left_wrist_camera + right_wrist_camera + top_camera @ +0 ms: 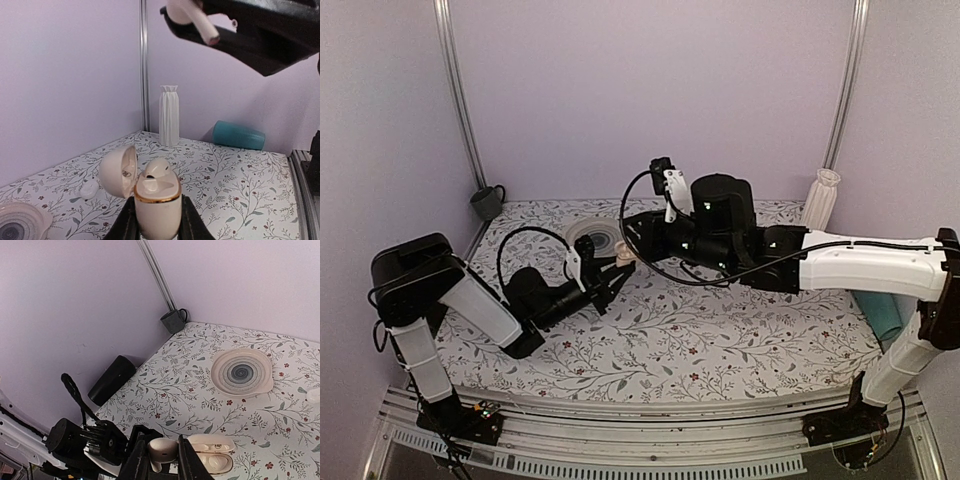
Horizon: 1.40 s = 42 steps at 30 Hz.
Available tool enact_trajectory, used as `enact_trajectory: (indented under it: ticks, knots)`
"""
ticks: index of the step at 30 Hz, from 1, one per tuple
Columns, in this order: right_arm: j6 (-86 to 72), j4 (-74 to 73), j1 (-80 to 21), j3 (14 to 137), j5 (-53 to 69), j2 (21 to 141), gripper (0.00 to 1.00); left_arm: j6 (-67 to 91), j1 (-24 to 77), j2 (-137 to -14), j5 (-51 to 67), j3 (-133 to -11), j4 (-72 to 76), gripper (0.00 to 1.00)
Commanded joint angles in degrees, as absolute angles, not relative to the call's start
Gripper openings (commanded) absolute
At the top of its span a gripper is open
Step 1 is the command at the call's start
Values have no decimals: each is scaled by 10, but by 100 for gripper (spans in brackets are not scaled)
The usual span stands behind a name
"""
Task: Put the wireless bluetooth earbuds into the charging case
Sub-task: Insert the left earbud into the left side groove of the charging case.
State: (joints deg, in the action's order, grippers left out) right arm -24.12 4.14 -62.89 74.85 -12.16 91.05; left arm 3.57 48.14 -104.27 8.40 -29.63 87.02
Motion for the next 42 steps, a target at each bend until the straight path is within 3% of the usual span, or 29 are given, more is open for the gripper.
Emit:
enact_trajectory:
  ticks: [1,21,42]
  knots:
    - [-234,88,-632,719,-147,882,20,26,487,-1023,99,-315,1039,0]
    - [-200,215,-654,645,-157,858,20,10,501,-970,131,-346,998,0]
    - [-192,220,-657,648,-156,871,21,-2,511,-950,117,-357,957,0]
